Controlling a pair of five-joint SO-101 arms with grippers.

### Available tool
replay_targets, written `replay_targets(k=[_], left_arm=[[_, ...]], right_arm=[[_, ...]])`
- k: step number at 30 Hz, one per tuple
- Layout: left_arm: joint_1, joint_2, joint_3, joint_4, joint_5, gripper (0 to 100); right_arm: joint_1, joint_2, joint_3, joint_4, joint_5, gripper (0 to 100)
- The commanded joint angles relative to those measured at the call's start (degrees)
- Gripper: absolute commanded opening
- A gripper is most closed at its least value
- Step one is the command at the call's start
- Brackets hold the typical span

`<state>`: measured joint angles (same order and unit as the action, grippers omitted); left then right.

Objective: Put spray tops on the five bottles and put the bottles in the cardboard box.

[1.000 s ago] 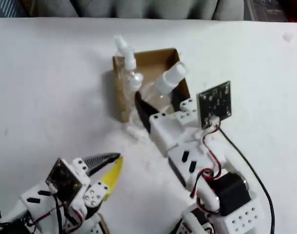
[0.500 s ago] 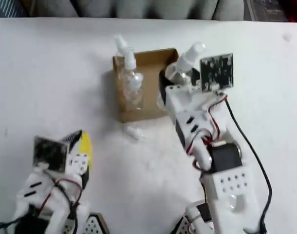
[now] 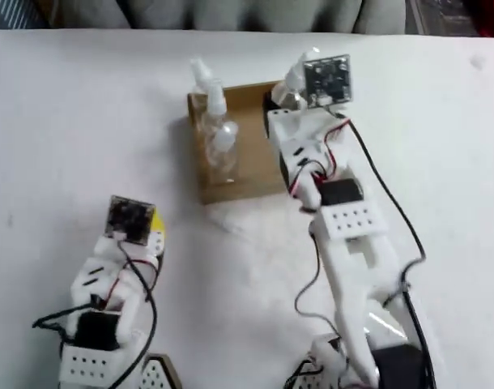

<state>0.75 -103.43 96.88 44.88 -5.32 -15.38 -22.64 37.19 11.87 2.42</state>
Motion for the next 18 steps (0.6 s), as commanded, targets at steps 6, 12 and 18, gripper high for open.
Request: replay_targets(k=[6,12,18], left_arm=[[-3.12,-1.27,0.18,-0.35,-0.88,2],[-3.38,-1.27,0.18,-0.26,-0.88,2],[-3.38,-1.27,0.18,-0.26,-0.88,2]], right_arm=[[0.75,19.47,-12.4,-13.67,2.81,1.5],[1.27,32.04,-23.74,-13.67,3.08,1.5],[4.18,40.31,-30.42,-13.58,3.08,1.5]])
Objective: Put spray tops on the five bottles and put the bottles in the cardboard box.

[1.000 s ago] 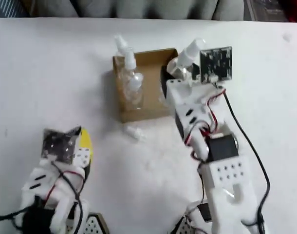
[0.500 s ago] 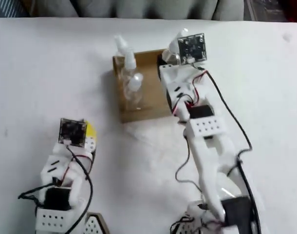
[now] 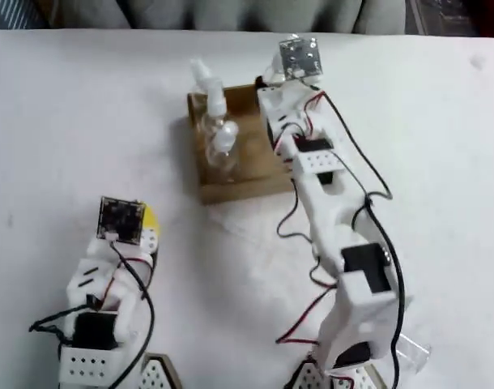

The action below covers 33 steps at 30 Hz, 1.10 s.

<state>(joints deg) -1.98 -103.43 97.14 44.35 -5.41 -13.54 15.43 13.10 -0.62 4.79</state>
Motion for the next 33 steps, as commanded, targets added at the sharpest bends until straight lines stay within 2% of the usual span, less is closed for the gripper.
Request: replay_targets(k=[1,33], left_arm=[[-0.66,-1.27,-0.09,0.26,-0.79,2],[-0.75,-1.27,-0.09,0.26,-0.88,2]], right_arm=[[2.68,3.21,-6.86,-1.1,0.7,1.5],[2.86,14.11,-12.22,-1.54,0.35,1.5]])
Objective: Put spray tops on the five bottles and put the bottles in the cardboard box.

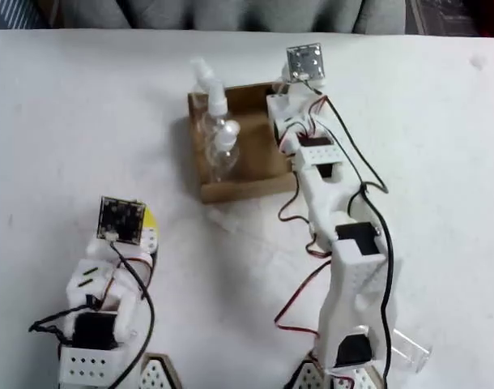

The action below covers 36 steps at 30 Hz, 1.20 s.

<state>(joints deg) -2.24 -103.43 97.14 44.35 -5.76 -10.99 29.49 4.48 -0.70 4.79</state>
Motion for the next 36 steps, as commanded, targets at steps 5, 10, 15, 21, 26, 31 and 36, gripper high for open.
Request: replay_targets(k=[5,10,15,21,26,31,36], left_arm=[[-0.48,-1.27,-0.09,0.26,-0.53,2],[-0.48,-1.27,-0.09,0.26,-0.53,2],[-0.48,-1.27,-0.09,0.26,-0.53,2],[-0.48,-1.27,-0.09,0.26,-0.53,2],[-0.48,-1.27,-0.09,0.26,-0.53,2],[-0.48,-1.27,-0.09,0.26,-0.53,2],[-0.48,-1.27,-0.09,0.26,-0.53,2]], right_arm=[[0.66,-0.04,-6.07,-1.45,-4.22,1.5],[0.13,0.48,-6.95,-1.01,0.26,1.5],[-0.13,1.98,-7.12,-1.19,1.23,1.5],[-0.4,4.18,-7.3,-1.36,0.97,1.5],[-0.48,4.18,-7.3,-1.01,1.23,1.9],[-0.48,4.0,-7.3,-1.01,1.32,1.9],[-1.01,4.0,-7.3,-0.92,1.32,11.9]])
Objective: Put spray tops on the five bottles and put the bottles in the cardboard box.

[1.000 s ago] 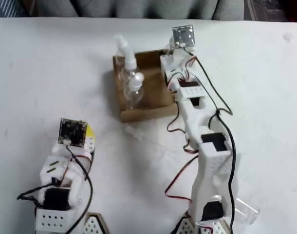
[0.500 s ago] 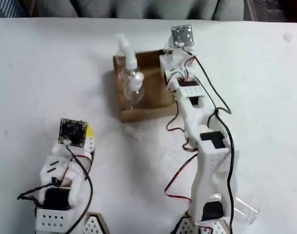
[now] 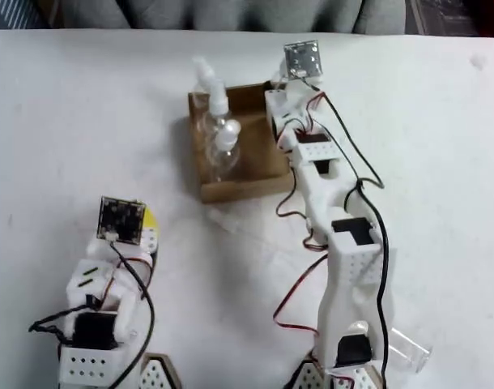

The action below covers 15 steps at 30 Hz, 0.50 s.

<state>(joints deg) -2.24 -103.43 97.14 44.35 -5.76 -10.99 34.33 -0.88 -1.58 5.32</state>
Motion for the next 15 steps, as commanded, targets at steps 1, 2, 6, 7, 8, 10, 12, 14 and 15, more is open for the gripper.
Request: replay_targets(k=[1,2,6,7,8,10,12,14,15], left_arm=[[-0.48,-1.27,-0.09,0.26,-0.62,2],[-0.48,-1.27,-0.09,0.26,-0.62,2],[-0.48,-1.27,-0.09,0.26,-0.62,2],[-0.48,-1.27,-0.09,0.26,-0.62,2],[-0.48,-1.27,-0.09,0.26,-0.62,2],[-0.48,-1.27,-0.09,0.26,-0.62,2],[-0.48,-1.27,-0.09,0.26,-0.62,2],[-0.48,-1.27,-0.09,0.26,-0.62,2],[-0.48,-1.27,-0.09,0.26,-0.62,2]], right_arm=[[-1.1,-0.75,-1.93,0.13,0.79,14.3],[-1.19,-0.75,-1.93,0.84,0.79,16.4],[-1.98,-0.84,-1.93,2.33,0.79,20.9],[-2.15,-0.84,-1.93,2.33,0.79,21.5],[-2.33,-0.84,-2.02,2.33,0.79,22.1],[-2.51,-0.84,-2.02,2.33,0.79,23.6],[-2.59,-0.92,-2.02,2.33,0.79,26.1],[-2.59,-0.92,-2.02,2.33,0.79,29.2],[-2.59,-0.92,-2.02,2.33,0.79,30.4]])
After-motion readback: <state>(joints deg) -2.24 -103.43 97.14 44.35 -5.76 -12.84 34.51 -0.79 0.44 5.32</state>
